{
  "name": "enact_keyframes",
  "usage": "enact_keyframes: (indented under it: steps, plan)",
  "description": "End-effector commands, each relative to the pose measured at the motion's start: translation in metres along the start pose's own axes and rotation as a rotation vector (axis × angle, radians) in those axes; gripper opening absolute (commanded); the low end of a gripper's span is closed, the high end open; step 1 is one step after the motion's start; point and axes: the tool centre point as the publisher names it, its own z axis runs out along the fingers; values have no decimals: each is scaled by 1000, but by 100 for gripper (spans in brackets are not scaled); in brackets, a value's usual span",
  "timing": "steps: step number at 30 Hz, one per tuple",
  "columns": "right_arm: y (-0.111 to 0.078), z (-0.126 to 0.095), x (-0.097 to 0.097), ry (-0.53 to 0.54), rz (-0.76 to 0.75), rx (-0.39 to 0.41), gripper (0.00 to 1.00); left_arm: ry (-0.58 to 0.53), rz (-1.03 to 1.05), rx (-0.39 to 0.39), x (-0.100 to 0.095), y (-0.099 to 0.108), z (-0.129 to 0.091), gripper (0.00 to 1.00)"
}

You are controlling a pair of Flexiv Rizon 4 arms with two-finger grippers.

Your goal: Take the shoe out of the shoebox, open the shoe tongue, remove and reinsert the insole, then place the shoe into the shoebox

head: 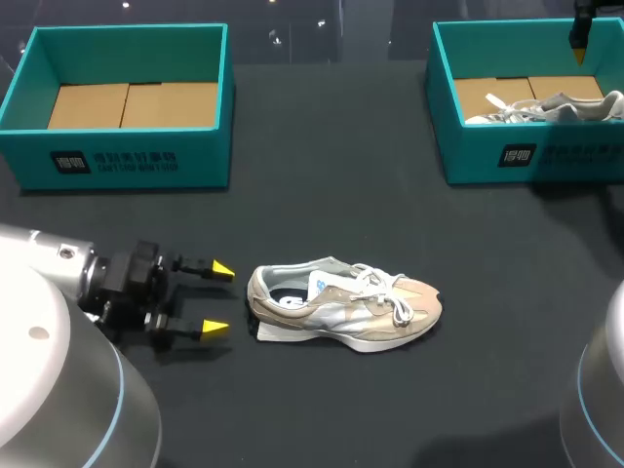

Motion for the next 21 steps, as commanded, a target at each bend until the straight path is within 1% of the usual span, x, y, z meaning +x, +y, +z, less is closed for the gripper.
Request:
enact_keyframes:
  steps: [1,12,21]
  plan:
    - [0,0,0,-1,1,0,100,-15,-1,-3,3,-2,9,100]
    - [0,0,0,-1,1,0,100,-28,-12,-2,4,-3,26,100]
    - [0,0,0,-1,1,0,100,-38,-12,-7,0,-2,38,100]
